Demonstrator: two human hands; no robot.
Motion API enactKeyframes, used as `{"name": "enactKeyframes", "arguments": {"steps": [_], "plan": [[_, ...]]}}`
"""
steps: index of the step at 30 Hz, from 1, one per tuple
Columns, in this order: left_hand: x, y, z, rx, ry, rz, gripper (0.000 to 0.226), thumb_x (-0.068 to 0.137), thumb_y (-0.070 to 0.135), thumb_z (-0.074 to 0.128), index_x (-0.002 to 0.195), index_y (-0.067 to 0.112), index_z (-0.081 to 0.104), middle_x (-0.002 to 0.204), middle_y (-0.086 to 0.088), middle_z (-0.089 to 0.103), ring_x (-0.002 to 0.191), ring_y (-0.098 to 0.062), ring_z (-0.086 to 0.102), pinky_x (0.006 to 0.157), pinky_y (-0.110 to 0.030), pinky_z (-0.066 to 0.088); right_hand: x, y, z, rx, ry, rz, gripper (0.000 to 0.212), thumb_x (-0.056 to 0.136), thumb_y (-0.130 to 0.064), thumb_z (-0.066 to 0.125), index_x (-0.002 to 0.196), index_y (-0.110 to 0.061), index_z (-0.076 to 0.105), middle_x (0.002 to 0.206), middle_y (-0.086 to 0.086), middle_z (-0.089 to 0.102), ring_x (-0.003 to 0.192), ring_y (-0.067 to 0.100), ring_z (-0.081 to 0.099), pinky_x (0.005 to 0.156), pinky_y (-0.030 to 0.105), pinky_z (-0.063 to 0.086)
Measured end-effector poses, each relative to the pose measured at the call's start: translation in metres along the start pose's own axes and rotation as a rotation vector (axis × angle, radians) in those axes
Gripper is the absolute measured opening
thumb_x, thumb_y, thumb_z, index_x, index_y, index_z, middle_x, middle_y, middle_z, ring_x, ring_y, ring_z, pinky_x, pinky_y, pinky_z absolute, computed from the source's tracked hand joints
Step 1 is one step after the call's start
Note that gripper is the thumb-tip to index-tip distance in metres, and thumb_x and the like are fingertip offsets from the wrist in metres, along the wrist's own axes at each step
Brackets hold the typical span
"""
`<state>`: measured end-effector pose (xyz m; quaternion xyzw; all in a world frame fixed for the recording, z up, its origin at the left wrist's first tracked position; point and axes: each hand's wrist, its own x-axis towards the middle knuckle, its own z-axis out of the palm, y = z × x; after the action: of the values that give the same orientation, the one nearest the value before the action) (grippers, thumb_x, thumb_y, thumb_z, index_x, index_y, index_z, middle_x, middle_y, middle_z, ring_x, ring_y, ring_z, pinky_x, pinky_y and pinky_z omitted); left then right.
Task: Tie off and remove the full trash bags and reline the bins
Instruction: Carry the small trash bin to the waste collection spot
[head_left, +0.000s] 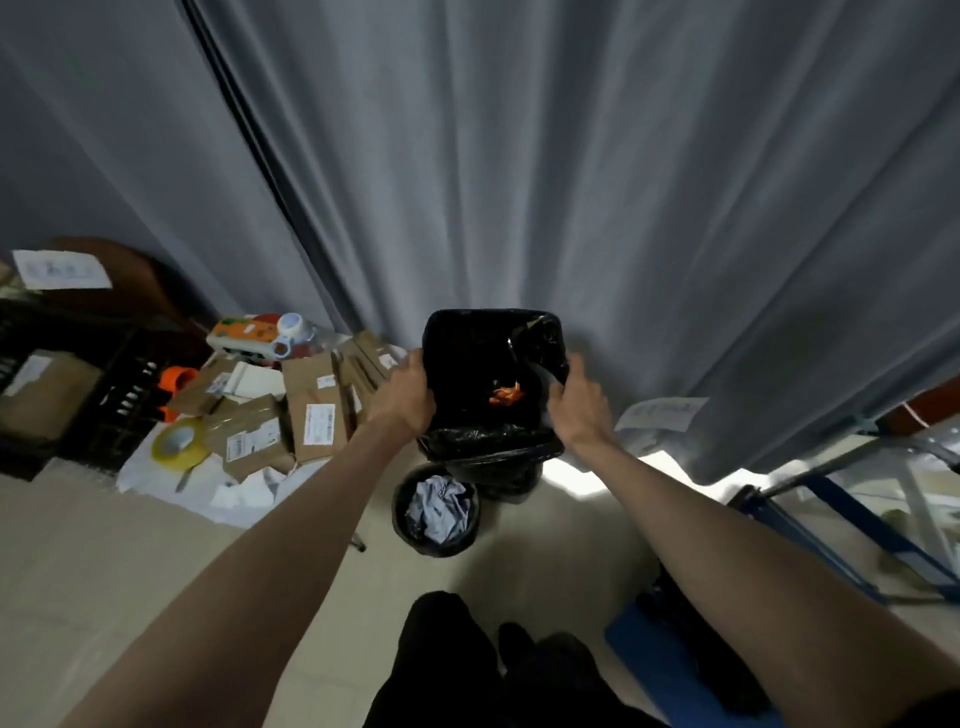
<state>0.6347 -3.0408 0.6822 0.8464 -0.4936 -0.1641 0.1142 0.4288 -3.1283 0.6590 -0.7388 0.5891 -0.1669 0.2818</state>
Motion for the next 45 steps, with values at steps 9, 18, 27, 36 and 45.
{"name": "enactKeyframes", "arguments": {"steps": [9,18,27,36,45], "plan": [[0.067,0.051,0.069,0.256,-0.034,0.411,0.053,0.082,0.017,0.064,0.129,0.005,0.044,0.125,-0.015,0.048,0.114,-0.032,0.045,0.095,-0.038,0.037,-0.013,0.066,0.007,0.006,0.182,0.316,0.038,0.097,-0.012,0.043,0.135,-0.011,0.038,0.126,0.015,0.048,0.103,0.039,0.057,0.079,0.046,0.048],[0.044,0.058,0.167,0.242,-0.168,0.684,0.072,0.079,0.008,0.059,0.145,-0.001,0.031,0.123,-0.017,0.048,0.108,-0.032,0.048,0.084,-0.037,0.039,-0.07,0.137,0.048,-0.151,0.274,0.571,0.029,0.093,-0.007,0.047,0.122,-0.007,0.043,0.124,0.013,0.044,0.102,0.038,0.054,0.059,0.039,0.041],[0.035,0.025,0.37,0.292,-0.197,0.722,0.075,0.08,0.005,0.06,0.146,-0.006,0.027,0.136,-0.025,0.044,0.124,-0.037,0.044,0.107,-0.041,0.035,-0.086,0.299,0.182,-0.196,0.18,0.589,0.053,0.09,0.007,0.05,0.139,0.0,0.034,0.128,0.02,0.036,0.1,0.038,0.052,0.078,0.04,0.048],[0.072,-0.063,0.603,0.465,-0.136,0.732,0.078,0.077,0.017,0.062,0.146,0.0,0.03,0.127,-0.015,0.049,0.115,-0.03,0.047,0.105,-0.037,0.034,-0.068,0.462,0.374,-0.359,0.145,0.461,0.066,0.091,-0.01,0.051,0.15,-0.003,0.022,0.117,0.022,0.043,0.097,0.04,0.047,0.082,0.043,0.042],[0.112,-0.094,0.737,0.605,-0.068,0.782,0.084,0.08,0.032,0.065,0.147,0.001,0.025,0.134,-0.012,0.044,0.123,-0.028,0.043,0.112,-0.038,0.028,-0.041,0.56,0.472,-0.389,0.184,0.422,0.066,0.089,-0.012,0.054,0.148,-0.004,0.026,0.116,0.021,0.044,0.095,0.04,0.05,0.076,0.041,0.037]]}}
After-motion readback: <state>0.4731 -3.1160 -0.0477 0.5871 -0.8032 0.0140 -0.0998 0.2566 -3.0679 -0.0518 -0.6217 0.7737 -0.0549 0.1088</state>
